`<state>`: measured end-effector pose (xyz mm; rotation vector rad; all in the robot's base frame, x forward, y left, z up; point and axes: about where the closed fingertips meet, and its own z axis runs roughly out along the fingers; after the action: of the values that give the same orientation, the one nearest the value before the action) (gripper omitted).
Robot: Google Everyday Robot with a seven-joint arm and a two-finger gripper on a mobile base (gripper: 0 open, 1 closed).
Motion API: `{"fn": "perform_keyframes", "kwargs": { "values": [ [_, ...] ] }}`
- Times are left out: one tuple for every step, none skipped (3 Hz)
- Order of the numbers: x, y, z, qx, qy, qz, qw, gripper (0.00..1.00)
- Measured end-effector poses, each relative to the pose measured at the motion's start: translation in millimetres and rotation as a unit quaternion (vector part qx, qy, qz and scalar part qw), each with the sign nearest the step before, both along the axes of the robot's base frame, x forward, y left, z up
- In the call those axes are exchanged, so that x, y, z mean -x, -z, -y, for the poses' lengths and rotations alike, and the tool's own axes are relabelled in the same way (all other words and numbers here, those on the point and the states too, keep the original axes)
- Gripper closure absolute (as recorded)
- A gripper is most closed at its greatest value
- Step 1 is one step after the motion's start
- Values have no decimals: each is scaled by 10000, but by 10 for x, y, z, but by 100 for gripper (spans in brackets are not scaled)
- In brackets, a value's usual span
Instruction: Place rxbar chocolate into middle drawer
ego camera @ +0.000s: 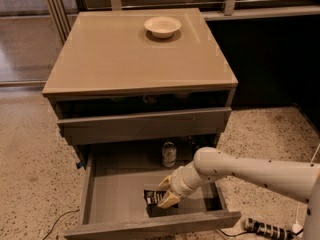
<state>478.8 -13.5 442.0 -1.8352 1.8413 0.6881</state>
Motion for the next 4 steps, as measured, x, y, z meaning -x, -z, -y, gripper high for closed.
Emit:
{"fn": "perform_keyframes", "kwargs": {
  "values": [
    [-1, 108, -66, -145, -79, 148, 9998, 100],
    [-24, 211, -128, -235, -172, 264, 9992, 100],
    [-75, 321, -186, -274, -255, 330, 9988, 100],
    [-155, 430, -244, -262, -327, 355, 9985, 100]
  ]
}}
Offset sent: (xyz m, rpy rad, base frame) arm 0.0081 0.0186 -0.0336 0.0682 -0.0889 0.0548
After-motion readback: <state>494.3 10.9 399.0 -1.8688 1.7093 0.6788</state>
